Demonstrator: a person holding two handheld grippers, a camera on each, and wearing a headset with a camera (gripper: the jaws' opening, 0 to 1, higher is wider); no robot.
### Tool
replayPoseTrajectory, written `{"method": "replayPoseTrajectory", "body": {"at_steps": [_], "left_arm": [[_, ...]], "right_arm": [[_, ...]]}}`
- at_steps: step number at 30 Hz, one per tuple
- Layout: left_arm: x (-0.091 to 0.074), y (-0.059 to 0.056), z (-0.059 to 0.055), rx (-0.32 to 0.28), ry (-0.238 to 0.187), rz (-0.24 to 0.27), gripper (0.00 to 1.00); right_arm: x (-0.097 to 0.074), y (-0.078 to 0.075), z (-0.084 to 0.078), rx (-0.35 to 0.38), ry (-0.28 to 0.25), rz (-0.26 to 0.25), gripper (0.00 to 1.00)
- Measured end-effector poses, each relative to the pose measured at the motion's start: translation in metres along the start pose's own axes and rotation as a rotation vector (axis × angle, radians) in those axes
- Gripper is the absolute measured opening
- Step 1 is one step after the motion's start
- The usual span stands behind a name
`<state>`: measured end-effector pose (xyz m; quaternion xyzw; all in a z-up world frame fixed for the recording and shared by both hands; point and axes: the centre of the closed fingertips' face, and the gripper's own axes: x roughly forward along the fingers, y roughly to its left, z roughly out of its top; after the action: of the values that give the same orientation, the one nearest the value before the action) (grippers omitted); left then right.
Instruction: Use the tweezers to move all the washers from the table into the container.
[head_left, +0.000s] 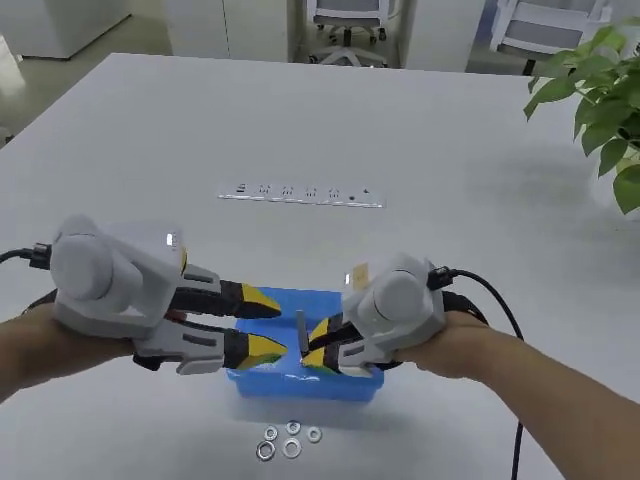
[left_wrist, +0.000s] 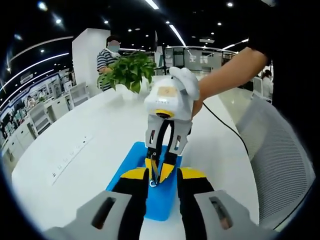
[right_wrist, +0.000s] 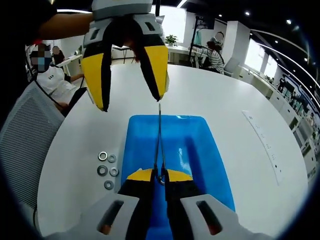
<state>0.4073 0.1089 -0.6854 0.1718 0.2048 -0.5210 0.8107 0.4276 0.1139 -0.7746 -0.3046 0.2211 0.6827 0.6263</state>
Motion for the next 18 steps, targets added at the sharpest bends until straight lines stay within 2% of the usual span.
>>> {"method": "replayPoseTrajectory", "body": {"at_steps": [10,18], "left_arm": [[0.014,0.008,0.005,0.038,-0.001,-0.010,0.20],[0.020,0.009,0.008,0.052,-0.001,-0.024,0.14]], "right_arm": [[0.000,0.000,-0.001,0.001,-0.002,0.004,0.09],[-0.001,0.000,-0.001,-0.001,-0.001,0.005,0.09]]}}
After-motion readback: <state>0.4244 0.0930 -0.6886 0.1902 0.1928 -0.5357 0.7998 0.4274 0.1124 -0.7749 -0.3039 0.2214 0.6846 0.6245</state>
